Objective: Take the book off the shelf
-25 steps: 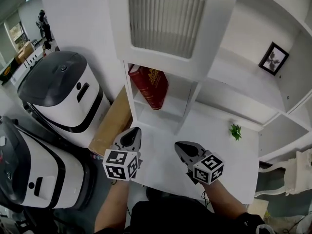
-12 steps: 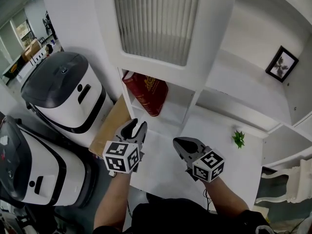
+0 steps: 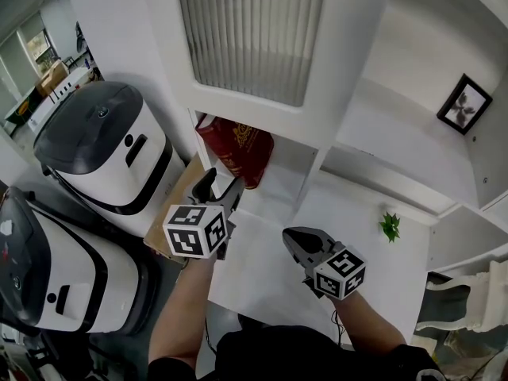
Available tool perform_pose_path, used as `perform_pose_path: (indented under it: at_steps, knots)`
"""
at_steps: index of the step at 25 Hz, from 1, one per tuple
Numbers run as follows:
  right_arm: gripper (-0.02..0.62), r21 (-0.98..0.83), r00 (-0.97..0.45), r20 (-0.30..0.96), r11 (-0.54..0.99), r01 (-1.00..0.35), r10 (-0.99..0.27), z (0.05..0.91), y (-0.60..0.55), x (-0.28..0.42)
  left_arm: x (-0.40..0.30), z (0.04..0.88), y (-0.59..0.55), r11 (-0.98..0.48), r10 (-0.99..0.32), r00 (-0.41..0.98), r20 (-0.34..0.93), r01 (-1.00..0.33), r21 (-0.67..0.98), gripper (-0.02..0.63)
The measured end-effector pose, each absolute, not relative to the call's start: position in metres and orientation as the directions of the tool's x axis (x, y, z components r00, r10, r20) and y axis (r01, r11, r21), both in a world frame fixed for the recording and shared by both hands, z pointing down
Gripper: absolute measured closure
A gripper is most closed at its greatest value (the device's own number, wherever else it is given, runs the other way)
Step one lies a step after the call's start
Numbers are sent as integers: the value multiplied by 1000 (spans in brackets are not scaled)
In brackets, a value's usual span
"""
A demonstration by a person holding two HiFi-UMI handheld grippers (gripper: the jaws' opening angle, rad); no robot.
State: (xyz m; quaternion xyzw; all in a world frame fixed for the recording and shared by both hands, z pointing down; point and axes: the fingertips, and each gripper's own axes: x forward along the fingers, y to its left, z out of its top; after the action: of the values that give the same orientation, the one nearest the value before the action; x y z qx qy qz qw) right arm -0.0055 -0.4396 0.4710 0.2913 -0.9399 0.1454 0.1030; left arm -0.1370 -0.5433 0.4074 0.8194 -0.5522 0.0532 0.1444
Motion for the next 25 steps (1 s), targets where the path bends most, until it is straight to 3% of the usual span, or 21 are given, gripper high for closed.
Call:
perform_pose_path:
  at_steps: [10,25]
  knots:
    - [580,-225,-800,293,775,-590,-524,478,-440,4,-146,378,-577,-303,-927,330,178,-939,162,296]
    - [581,-232,-791,306,764,-602,-530,484,-447,6,-139,406,-612,-286,-913,328,242,-939,192,290]
